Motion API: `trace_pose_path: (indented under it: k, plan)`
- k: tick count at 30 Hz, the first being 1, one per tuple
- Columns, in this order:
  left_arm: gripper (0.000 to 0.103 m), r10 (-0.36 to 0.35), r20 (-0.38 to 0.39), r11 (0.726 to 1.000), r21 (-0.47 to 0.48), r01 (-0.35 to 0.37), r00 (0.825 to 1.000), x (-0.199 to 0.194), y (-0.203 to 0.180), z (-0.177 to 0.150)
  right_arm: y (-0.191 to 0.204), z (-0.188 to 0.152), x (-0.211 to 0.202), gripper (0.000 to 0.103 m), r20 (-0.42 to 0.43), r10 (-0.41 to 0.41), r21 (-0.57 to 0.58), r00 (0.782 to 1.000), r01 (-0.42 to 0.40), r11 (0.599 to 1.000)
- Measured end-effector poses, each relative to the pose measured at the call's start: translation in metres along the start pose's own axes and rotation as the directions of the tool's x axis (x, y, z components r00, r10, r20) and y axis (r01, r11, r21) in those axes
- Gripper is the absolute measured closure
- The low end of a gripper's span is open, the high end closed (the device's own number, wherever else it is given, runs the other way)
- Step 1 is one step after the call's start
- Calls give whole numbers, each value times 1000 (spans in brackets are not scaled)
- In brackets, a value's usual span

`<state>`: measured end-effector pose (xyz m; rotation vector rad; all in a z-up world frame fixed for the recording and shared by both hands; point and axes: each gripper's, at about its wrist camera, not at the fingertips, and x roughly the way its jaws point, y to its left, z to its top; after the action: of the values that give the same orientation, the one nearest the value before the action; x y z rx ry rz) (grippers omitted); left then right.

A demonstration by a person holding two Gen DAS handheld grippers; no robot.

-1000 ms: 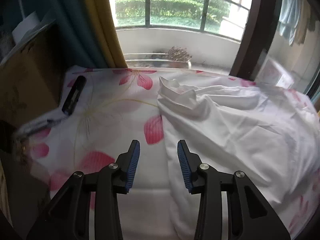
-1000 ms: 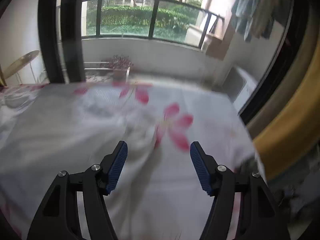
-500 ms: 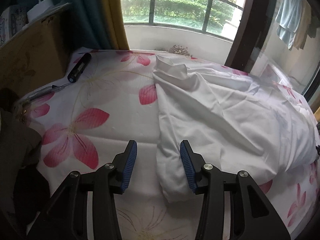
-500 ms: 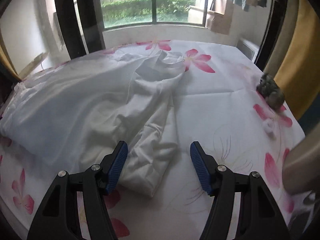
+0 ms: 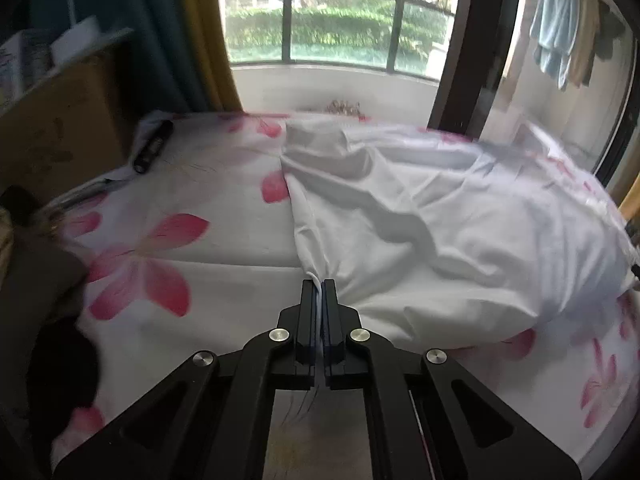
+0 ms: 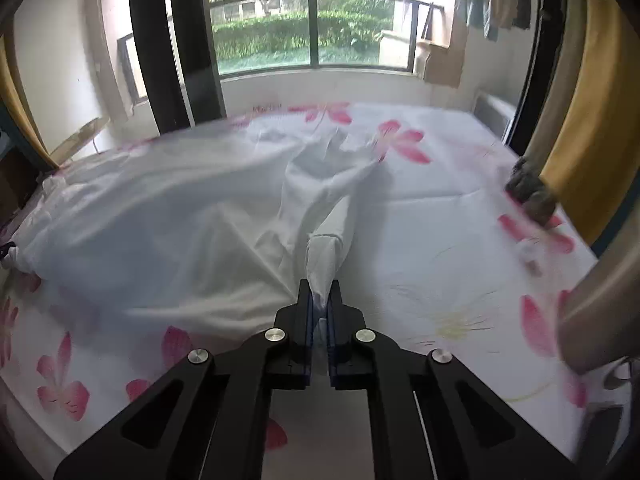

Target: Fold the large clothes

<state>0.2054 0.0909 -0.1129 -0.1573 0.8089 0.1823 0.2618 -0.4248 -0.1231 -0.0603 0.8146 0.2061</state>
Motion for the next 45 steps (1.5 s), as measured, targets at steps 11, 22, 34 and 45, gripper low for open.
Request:
trace_pose_path:
  k: [11,22,34,45]
  plan:
    - [101,-42,2,998,-55,42,999,-51,10,-29,-3,-17,-36,98,-2,-26,-20,1000,26,999]
    - [100,-31,-61,997,-71,27,998,-74,17,-75,-3,-60,-47,98,-81,-28,-12,996,27,1000]
    - [57,-46,9,995,-89,47,999,-81,37,-50,-22,-36,-56,70,-48,-73,-17,996,72,997]
    - [57,-31,-7,1000,1,31,1000,-35,27,-5,-24,14,-4,63,-44,-108,-110,993,103,989]
